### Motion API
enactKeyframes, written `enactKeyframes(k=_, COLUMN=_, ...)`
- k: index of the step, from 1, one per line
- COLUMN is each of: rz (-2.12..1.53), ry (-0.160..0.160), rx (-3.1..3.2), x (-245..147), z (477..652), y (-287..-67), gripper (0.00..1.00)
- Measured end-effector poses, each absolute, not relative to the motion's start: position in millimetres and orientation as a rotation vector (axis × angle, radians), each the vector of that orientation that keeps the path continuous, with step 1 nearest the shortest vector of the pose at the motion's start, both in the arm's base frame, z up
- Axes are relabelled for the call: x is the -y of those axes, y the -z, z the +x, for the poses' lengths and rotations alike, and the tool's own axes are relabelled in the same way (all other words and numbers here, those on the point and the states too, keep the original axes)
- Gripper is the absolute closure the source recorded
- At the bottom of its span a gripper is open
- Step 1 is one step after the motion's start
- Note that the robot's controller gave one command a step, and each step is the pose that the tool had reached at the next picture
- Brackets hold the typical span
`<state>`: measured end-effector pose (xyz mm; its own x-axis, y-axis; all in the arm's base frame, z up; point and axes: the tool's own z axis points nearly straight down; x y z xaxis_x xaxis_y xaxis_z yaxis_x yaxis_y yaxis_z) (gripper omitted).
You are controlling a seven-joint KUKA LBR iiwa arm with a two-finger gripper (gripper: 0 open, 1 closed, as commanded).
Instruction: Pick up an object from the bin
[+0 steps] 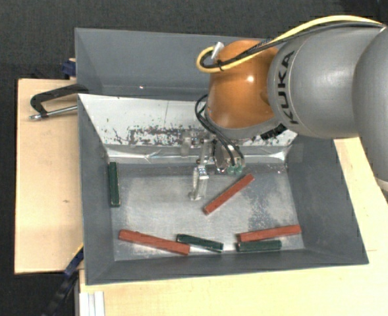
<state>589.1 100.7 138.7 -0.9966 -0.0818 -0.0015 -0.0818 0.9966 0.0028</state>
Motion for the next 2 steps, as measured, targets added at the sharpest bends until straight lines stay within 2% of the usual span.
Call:
enactKeyframes(k=1, rz=-0.173, ry=0.001, rx=-3.132, x=-70, z=600.4, y=-133, gripper=0.00)
enactKeyframes(k=2, rz=-0.272, ry=-0.004, rx=-3.121, x=-58, z=591.0, y=-118, gripper=0.00)
